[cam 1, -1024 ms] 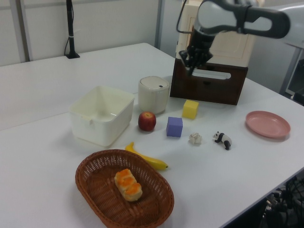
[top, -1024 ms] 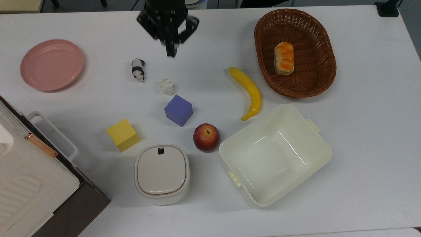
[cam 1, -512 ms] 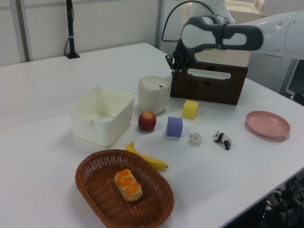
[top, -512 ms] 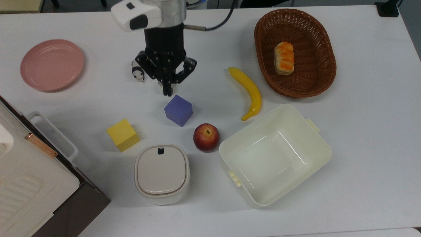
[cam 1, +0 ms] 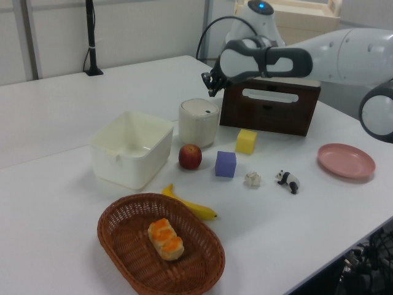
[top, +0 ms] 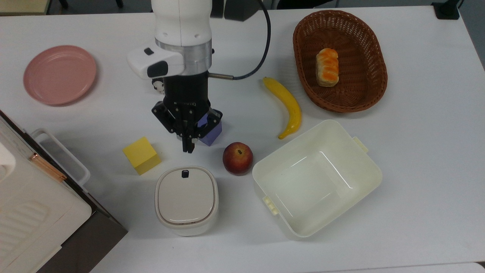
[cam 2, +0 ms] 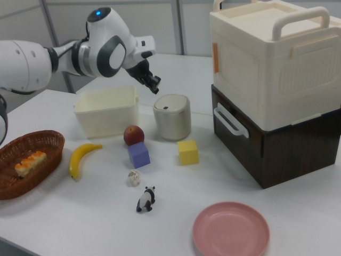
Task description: Open the trash can
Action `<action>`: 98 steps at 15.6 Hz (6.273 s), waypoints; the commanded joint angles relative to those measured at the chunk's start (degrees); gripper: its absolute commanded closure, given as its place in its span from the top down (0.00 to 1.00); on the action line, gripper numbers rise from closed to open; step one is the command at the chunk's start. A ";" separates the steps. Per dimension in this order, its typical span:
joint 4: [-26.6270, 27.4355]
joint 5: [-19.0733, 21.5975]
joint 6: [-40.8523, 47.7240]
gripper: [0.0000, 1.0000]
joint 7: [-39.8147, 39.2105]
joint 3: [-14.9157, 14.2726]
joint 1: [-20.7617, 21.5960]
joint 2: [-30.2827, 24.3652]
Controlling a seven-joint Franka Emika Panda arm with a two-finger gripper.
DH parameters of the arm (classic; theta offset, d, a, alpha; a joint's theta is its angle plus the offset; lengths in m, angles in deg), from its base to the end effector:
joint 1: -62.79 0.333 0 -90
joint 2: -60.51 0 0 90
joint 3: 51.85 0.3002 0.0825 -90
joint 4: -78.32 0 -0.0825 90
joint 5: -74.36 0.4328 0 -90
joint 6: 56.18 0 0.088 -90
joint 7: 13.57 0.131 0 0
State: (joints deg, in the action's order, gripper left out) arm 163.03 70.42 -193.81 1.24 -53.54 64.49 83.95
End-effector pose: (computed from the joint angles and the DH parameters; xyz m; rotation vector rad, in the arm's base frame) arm 0.7731 0.0018 0.4486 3.0168 -0.3243 0.8055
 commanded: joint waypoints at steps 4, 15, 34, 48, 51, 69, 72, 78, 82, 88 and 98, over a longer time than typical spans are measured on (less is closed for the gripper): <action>-1.31 -6.08 -4.93 0.08 1.19 -0.06 0.06 3.71; -3.41 -12.76 -5.10 0.08 1.19 -0.76 0.06 6.97; -3.50 -15.31 -5.19 0.08 1.19 -0.76 0.50 8.99; -3.33 -21.73 -5.10 0.08 3.55 -0.24 0.67 10.13; -3.42 -21.37 -5.10 0.08 7.68 -0.06 0.32 9.17; 3.17 -3.20 34.84 0.11 0.25 7.06 -0.47 -12.97; 3.18 -0.11 42.52 0.19 -4.96 6.44 -1.34 -16.84; 5.37 -0.37 46.84 1.00 -4.87 5.74 -3.19 -22.47; 8.70 -0.28 46.58 1.00 -5.05 5.74 -3.11 -25.45; 10.47 1.55 46.14 1.00 -4.61 4.86 -2.93 -27.04; 10.30 3.59 46.14 1.00 -4.79 1.00 -0.47 -27.05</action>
State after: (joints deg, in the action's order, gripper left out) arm 170.87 72.81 -146.86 -2.29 -49.75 61.79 58.99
